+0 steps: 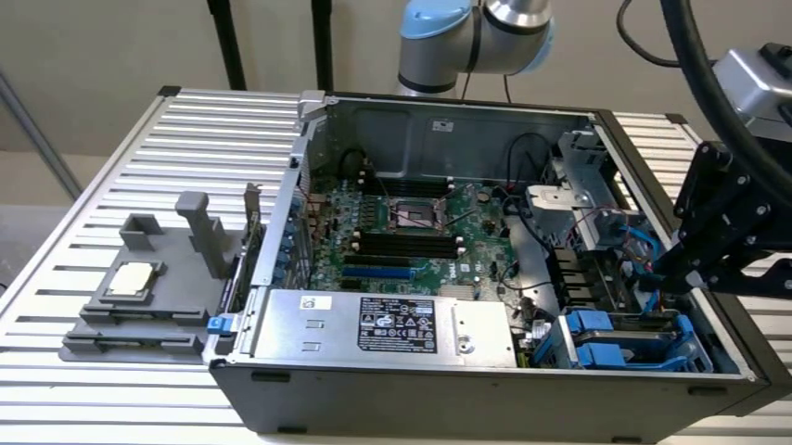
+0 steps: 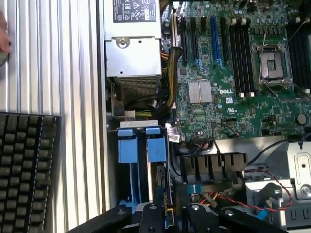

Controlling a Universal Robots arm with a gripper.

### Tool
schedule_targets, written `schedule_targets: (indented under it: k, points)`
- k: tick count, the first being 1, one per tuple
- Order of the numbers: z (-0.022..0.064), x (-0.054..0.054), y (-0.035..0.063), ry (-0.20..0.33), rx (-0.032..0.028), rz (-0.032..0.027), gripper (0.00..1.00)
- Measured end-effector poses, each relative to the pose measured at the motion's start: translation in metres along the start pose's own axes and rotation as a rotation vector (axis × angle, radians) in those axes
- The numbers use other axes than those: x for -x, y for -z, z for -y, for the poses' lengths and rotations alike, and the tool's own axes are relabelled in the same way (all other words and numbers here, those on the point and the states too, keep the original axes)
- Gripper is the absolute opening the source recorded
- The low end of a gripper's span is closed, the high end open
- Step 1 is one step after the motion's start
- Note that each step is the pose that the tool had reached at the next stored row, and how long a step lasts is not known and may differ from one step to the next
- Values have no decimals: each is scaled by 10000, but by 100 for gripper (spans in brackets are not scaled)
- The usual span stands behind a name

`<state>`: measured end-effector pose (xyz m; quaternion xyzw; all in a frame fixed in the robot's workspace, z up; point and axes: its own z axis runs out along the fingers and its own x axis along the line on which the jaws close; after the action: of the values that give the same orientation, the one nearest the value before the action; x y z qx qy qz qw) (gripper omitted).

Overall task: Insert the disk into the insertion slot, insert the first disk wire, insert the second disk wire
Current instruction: 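Insert the second disk wire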

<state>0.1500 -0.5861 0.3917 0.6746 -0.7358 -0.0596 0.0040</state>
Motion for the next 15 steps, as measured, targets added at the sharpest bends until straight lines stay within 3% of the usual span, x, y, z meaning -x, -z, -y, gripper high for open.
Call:
schedule_targets:
  k: [6,7,9,12,15]
  points:
    - [-125,54,-18,-4,-4,-45,27]
    - [-135,69,-23,-5,-5,-53,33]
    - [-146,111,-38,-7,-7,-83,33]
    - [-150,182,-78,-17,-18,-194,33]
    - [-151,229,-110,-35,-36,-397,33]
